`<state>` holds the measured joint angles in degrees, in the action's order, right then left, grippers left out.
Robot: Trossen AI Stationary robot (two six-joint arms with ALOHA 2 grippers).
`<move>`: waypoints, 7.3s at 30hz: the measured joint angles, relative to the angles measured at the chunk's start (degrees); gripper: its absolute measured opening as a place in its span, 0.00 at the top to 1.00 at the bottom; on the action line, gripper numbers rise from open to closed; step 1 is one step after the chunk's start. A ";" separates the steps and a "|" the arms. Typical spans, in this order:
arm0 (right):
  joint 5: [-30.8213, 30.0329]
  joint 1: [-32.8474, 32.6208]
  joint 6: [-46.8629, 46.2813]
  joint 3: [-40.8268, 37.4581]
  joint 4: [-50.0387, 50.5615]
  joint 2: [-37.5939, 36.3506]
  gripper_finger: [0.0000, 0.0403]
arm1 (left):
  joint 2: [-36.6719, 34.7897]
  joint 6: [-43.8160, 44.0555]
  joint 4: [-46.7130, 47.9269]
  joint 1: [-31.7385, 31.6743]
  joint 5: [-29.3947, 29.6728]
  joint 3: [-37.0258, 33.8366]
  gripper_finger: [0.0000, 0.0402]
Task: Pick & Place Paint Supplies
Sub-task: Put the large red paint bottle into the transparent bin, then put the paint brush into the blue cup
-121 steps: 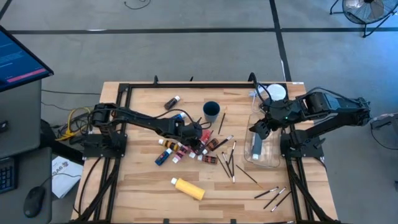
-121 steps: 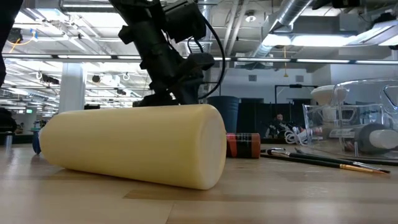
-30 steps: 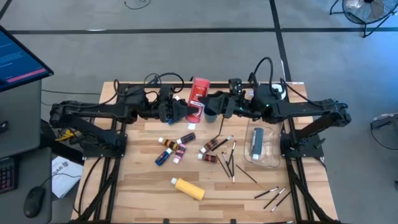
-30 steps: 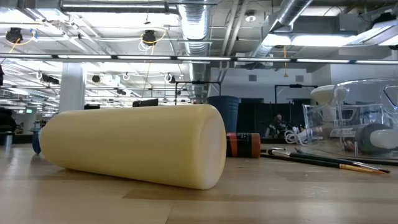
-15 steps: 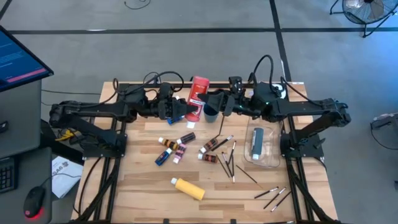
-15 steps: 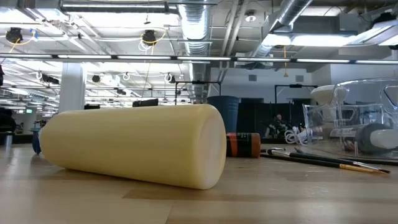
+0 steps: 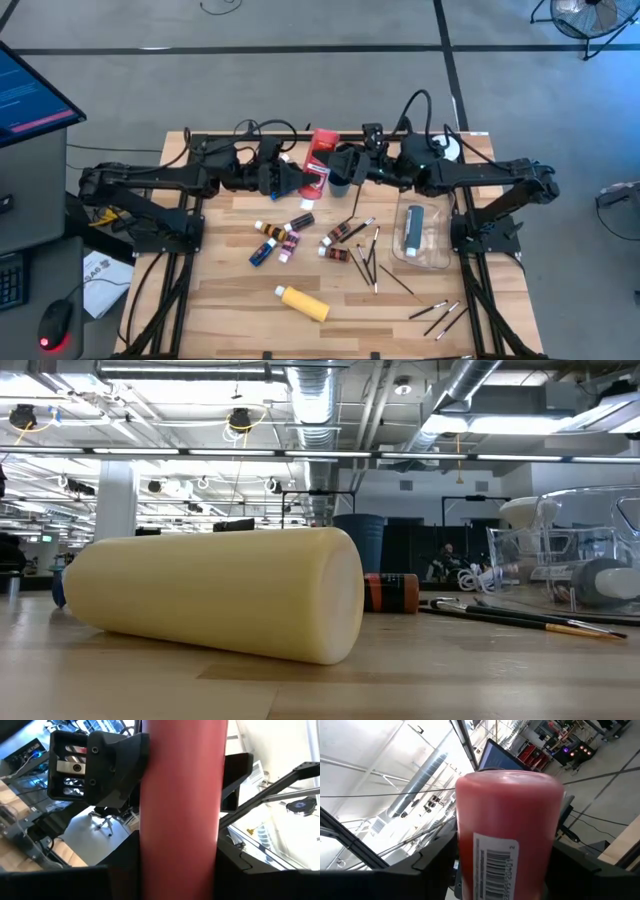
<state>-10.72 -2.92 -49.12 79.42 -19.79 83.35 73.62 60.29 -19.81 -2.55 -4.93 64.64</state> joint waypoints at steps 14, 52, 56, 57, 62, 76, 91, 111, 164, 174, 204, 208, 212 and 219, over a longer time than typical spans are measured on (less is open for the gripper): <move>-0.04 -0.10 -1.76 0.98 5.41 -0.46 0.62 | -0.16 -0.73 -0.73 -0.12 -0.84 -0.21 0.59; -5.98 -11.68 -54.38 -8.58 109.29 -21.60 0.62 | -4.89 -9.01 1.88 -0.44 -4.33 -0.20 0.47; -3.16 -11.58 -56.55 -14.86 108.26 -21.86 0.62 | -4.89 -9.02 1.87 -0.40 -4.33 -0.17 0.47; -2.51 -11.56 -57.12 -16.28 108.23 -21.70 0.62 | -4.89 -9.01 1.86 -0.28 -4.33 -0.17 0.47; -1.62 -11.20 -58.97 -21.37 107.19 -21.88 0.63 | -4.89 -9.03 1.86 0.00 -4.11 -0.15 0.47; -1.10 -6.45 -58.51 -33.67 97.42 -21.90 0.63 | -4.89 -9.03 1.84 0.00 -2.97 -0.13 0.47; 0.67 -5.16 -55.49 -35.87 96.78 -21.86 0.52 | -4.89 -9.03 1.88 0.87 -2.80 -0.13 0.47; 0.64 -5.18 -55.33 -35.78 96.97 -21.86 0.48 | -4.89 -9.03 1.95 0.87 -2.82 -0.13 0.47; 4.67 -2.29 -46.27 -35.81 92.84 -0.52 0.38 | -4.89 -10.56 2.01 3.24 -1.96 -0.11 0.47; 1.61 -3.76 -46.18 -32.20 93.58 -0.52 0.38 | -4.89 -18.07 2.13 7.26 0.94 -2.02 0.47; -8.35 -1.91 0.32 19.38 80.14 -0.97 0.38 | -4.89 -25.32 28.07 -1.62 4.84 -3.38 0.57; -8.35 -0.32 1.30 20.64 80.11 -1.01 0.38 | -4.89 -27.44 32.90 -1.62 6.79 -3.47 0.60; -8.14 1.86 2.42 21.41 80.53 -0.98 0.38 | -4.89 -25.23 35.32 -2.79 9.96 -5.34 0.61; -0.55 8.17 24.11 21.44 86.69 -0.45 0.38 | -4.26 -18.34 35.20 -5.39 10.01 -11.59 0.63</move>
<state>-11.27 5.25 -25.01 100.86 66.90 82.90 69.36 41.96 15.38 -7.94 5.08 53.05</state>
